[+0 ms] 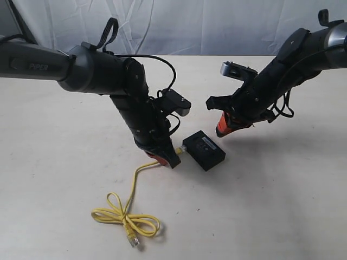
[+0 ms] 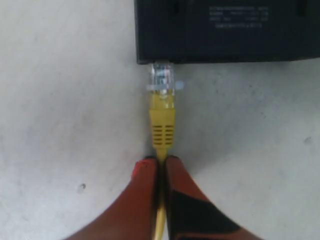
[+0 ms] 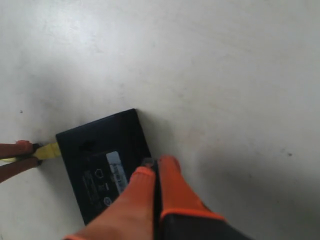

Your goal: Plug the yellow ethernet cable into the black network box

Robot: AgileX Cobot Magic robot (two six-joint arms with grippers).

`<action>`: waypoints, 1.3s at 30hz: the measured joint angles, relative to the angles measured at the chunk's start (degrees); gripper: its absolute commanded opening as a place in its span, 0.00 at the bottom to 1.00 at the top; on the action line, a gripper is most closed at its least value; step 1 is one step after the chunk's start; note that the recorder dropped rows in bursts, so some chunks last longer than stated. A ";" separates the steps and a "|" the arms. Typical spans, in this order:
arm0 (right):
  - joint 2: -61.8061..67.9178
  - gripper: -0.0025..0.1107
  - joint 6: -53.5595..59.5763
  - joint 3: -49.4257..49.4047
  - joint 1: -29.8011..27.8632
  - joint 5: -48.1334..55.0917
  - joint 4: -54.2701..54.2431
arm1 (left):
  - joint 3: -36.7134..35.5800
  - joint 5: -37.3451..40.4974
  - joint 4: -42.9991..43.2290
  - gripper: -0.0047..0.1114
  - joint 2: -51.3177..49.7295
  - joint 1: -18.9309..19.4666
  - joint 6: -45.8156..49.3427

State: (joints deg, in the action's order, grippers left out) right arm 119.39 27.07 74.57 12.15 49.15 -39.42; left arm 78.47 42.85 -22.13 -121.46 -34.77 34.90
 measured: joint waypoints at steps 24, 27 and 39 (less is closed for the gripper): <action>2.22 0.01 5.21 0.00 0.09 -0.20 -5.90 | 0.27 -0.13 1.56 0.04 -0.09 0.00 0.00; 2.22 0.01 5.31 0.00 0.09 -0.20 -6.00 | 0.27 -0.36 2.46 0.04 -0.09 0.00 0.00; 2.22 0.01 5.69 0.00 0.09 -0.09 -6.00 | 0.37 -1.25 5.43 0.04 0.13 -0.52 0.00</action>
State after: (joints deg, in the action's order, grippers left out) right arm 121.61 32.77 74.57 12.24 49.05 -45.42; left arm 78.84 41.60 -16.70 -121.34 -35.28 34.90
